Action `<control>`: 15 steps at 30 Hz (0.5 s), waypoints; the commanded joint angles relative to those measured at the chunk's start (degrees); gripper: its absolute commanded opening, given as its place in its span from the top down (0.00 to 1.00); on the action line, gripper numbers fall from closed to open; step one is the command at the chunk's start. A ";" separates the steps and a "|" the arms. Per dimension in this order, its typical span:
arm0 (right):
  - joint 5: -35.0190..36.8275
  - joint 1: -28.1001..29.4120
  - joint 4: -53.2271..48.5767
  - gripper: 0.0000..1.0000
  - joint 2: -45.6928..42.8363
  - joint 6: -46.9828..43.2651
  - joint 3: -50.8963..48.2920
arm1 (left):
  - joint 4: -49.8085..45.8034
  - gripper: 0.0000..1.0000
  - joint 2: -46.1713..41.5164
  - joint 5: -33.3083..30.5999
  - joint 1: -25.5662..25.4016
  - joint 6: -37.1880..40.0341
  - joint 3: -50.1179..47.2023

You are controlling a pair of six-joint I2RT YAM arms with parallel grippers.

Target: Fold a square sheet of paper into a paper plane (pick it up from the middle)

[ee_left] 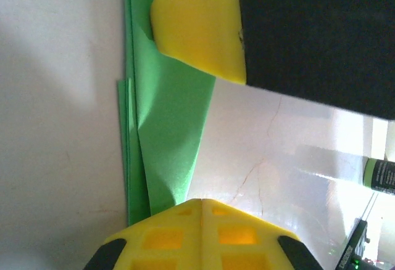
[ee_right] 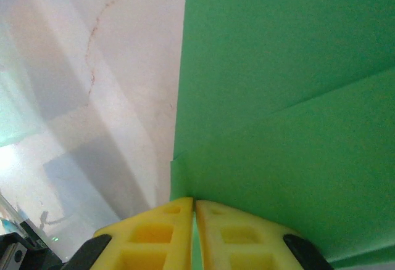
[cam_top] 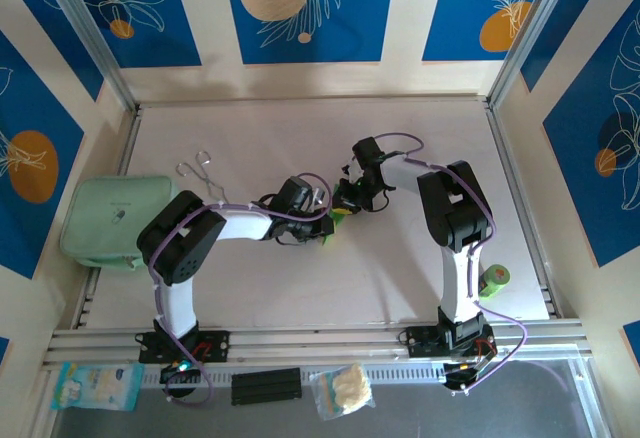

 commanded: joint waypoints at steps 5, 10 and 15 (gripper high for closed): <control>6.32 0.34 -5.53 0.86 4.21 0.37 0.75 | -4.44 0.95 -0.43 0.43 0.40 2.83 0.02; 7.03 0.44 -7.35 0.86 5.04 1.35 1.85 | -4.75 0.94 -1.84 0.09 0.37 3.28 0.92; 7.47 0.77 -9.12 0.87 5.87 3.31 3.24 | -6.70 0.92 -4.17 -1.67 -0.47 4.71 2.07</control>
